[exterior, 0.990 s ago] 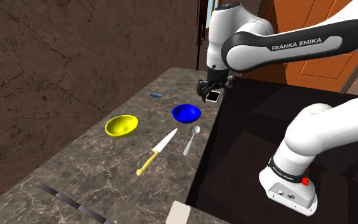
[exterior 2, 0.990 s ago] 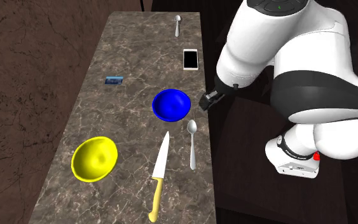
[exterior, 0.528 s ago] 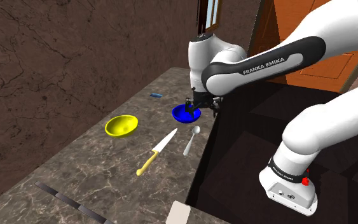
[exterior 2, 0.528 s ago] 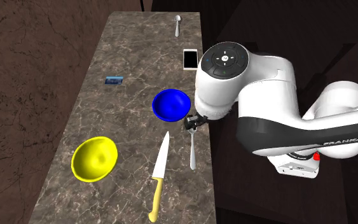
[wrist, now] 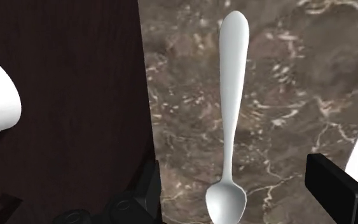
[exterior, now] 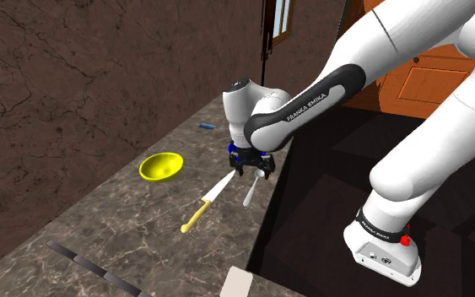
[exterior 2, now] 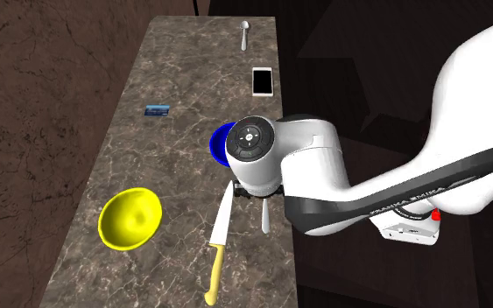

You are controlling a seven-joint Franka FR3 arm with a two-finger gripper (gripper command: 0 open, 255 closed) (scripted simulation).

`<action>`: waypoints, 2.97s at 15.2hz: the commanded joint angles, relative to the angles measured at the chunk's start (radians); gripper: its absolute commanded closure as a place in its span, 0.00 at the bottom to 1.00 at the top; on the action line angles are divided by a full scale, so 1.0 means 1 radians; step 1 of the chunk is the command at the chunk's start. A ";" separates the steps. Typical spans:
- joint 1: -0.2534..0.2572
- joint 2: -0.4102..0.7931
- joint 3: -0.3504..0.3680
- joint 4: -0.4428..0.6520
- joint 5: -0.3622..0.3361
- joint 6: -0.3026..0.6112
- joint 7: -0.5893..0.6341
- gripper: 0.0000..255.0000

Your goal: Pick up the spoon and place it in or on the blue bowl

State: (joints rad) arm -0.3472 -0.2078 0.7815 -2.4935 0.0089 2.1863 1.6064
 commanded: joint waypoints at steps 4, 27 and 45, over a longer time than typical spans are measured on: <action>-0.028 0.091 0.028 -0.014 -0.067 0.077 0.087 0.00; -0.034 0.103 0.028 -0.030 -0.080 0.101 0.094 1.00; 0.020 -0.112 -0.051 0.072 0.072 -0.164 -0.057 1.00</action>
State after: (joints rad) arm -0.3301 -0.3100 0.7353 -2.4310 0.0756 2.0402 1.5546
